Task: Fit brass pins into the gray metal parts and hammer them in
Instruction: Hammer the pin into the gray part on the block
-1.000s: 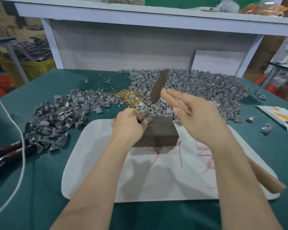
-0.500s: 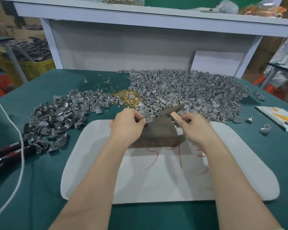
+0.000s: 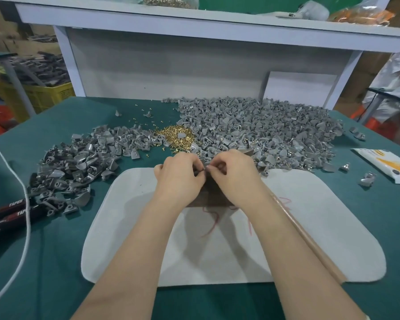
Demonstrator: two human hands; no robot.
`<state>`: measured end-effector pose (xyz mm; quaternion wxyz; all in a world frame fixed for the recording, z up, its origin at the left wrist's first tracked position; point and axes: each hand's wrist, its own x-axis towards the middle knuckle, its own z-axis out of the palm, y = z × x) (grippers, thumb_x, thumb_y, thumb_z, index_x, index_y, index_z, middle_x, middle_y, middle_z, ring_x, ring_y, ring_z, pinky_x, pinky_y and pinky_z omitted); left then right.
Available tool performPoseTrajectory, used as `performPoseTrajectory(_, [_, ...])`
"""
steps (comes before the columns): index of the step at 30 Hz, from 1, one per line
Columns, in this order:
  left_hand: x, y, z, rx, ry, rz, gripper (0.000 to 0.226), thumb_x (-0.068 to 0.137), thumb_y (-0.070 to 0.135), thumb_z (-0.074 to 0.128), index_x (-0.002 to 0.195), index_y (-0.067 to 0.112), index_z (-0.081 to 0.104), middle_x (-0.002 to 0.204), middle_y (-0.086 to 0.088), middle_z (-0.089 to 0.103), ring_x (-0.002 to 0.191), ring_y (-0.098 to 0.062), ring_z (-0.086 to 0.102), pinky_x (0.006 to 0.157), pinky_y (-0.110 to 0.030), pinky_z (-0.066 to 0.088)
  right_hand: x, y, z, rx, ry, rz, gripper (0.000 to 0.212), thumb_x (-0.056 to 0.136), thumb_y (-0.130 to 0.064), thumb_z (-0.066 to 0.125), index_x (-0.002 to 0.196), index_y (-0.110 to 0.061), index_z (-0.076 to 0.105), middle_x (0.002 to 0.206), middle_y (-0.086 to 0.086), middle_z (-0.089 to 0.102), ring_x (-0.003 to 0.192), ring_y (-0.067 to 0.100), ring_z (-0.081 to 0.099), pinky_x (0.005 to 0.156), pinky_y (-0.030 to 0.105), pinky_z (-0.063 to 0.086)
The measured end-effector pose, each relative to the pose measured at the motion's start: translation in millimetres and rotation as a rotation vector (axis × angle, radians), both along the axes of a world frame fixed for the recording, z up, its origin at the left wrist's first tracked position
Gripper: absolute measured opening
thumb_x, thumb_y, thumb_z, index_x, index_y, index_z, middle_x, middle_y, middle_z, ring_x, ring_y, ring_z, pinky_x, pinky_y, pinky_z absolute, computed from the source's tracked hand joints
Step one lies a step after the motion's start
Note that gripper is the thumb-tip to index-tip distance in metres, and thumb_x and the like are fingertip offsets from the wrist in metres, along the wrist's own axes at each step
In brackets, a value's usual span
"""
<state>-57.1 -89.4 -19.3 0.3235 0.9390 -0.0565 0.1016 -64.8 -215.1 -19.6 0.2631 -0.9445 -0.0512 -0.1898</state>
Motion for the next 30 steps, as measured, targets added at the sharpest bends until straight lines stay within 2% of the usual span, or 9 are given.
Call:
performPoseTrajectory(5, [0,0,1,0.012,-0.007,-0.017,0.012,0.087,0.030,0.062,0.078,0.033,0.055,0.100,0.005,0.067,0.109,-0.023,0.055,0.093,-0.036,0.032,-1,5,2,-0.102,-0.019,-0.019,0.013,0.090,-0.024,0.057,0.092,-0.015,0.066,0.093,0.002,0.054,0.092,0.024,0.055,0.081,0.032,0.040])
performPoseTrajectory(9, [0,0,1,0.024,-0.027,-0.043,0.002,0.087,0.026,0.062,0.086,0.026,0.063,0.103,0.002,0.067,0.109,-0.025,0.055,0.094,-0.037,0.036,-2,12,5,-0.300,-0.027,-0.037,0.017,0.096,-0.017,0.046,0.104,-0.011,0.058,0.110,0.007,0.054,0.104,0.026,0.052,0.081,0.031,0.037])
performPoseTrajectory(13, [-1,-2,1,0.055,-0.052,-0.035,0.011,0.088,0.025,0.059,0.093,0.018,0.065,0.103,-0.001,0.066,0.108,-0.028,0.053,0.091,-0.036,0.034,-5,16,3,-0.385,-0.058,-0.044,0.020,0.096,-0.011,0.039,0.112,-0.010,0.051,0.118,0.009,0.050,0.109,0.025,0.048,0.087,0.029,0.033])
performPoseTrajectory(21, [-2,-3,2,0.072,-0.083,-0.043,0.009,0.088,0.022,0.058,0.090,0.016,0.063,0.095,-0.001,0.063,0.102,-0.029,0.052,0.079,-0.033,0.026,-7,21,0,-0.334,-0.035,-0.094,0.021,0.093,-0.005,0.040,0.111,-0.009,0.050,0.119,0.008,0.048,0.107,0.025,0.048,0.083,0.028,0.030])
performPoseTrajectory(26, [-3,-3,2,0.075,-0.093,-0.048,0.004,0.086,0.021,0.058,0.084,0.018,0.059,0.086,0.002,0.058,0.098,-0.028,0.053,0.079,-0.033,0.026,-5,20,0,-0.267,-0.034,-0.126,0.017,0.095,-0.009,0.041,0.108,-0.010,0.053,0.117,0.007,0.051,0.104,0.025,0.051,0.079,0.028,0.028])
performPoseTrajectory(30, [-4,-4,2,0.047,-0.085,-0.024,0.013,0.086,0.026,0.060,0.075,0.023,0.053,0.080,0.006,0.056,0.095,-0.026,0.055,0.081,-0.033,0.028,-4,15,-1,-0.168,-0.046,-0.068,0.012,0.094,-0.013,0.048,0.097,-0.008,0.059,0.104,0.006,0.055,0.097,0.026,0.053,0.078,0.029,0.031])
